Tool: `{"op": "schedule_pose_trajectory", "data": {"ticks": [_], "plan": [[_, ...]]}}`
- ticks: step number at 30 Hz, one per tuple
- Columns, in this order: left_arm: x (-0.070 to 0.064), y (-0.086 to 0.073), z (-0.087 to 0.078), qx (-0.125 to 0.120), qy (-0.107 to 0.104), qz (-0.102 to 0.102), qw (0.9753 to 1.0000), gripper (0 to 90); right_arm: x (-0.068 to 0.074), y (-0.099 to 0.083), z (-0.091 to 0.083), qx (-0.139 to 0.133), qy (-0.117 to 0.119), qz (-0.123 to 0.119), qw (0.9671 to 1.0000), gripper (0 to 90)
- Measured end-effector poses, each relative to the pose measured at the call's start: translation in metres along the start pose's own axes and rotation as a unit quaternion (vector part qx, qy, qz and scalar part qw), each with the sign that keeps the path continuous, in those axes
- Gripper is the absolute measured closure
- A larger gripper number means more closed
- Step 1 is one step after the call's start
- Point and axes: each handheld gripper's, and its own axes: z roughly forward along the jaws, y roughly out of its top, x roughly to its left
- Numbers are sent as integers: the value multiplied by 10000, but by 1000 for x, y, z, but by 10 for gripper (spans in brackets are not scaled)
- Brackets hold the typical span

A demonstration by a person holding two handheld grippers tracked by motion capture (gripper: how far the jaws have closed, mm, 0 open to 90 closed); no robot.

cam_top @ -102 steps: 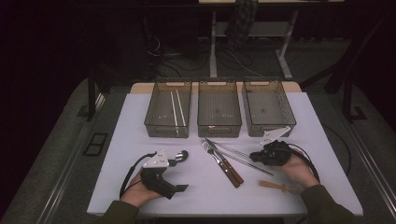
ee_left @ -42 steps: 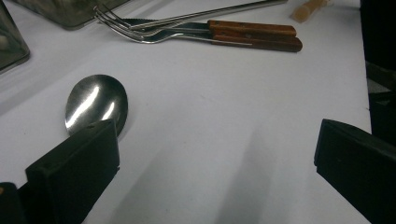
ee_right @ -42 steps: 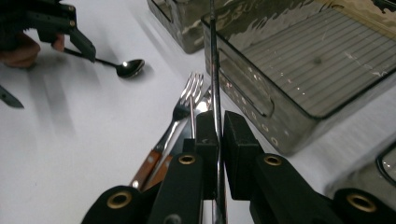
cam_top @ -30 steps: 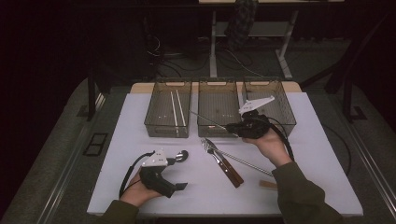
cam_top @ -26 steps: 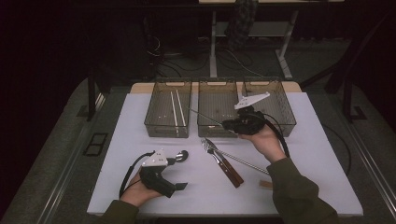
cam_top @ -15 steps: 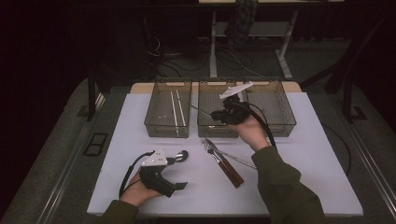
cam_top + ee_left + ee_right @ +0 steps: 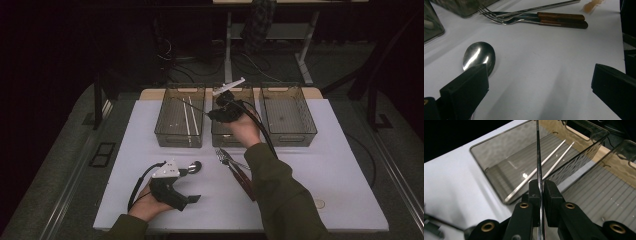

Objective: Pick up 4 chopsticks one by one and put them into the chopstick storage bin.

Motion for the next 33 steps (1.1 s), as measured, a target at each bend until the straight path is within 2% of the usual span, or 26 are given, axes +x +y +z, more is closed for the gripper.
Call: {"op": "schedule_pose_trajectory", "data": {"ticks": [12, 20, 24, 29, 31, 32, 33], "plan": [[-2, 0, 0, -16, -77, -4, 10000, 0, -4, 28, 40, 168, -289, 224, 9992, 847], [-2, 0, -1, -42, -96, -33, 9999, 0, -8, 38, 68, 256, -410, 467, 9977, 846], [-2, 1, -1, -60, -116, -26, 9999, 0, -6, 40, 81, 314, -433, 518, 9972, 846], [-2, 1, -1, -75, -136, -21, 9999, 0, 4, 43, 97, 307, -407, 548, 9972, 844], [-2, 1, -1, -77, -136, -17, 9999, 0, 8, 44, 101, 287, -431, 537, 9972, 826], [-2, 1, -1, -79, -143, -12, 9999, 0, 9, 44, 103, 243, -417, 534, 9974, 751], [-2, 1, -1, -82, -148, -11, 9999, 0, 10, 44, 103, 192, -391, 564, 9975, 730]]}}
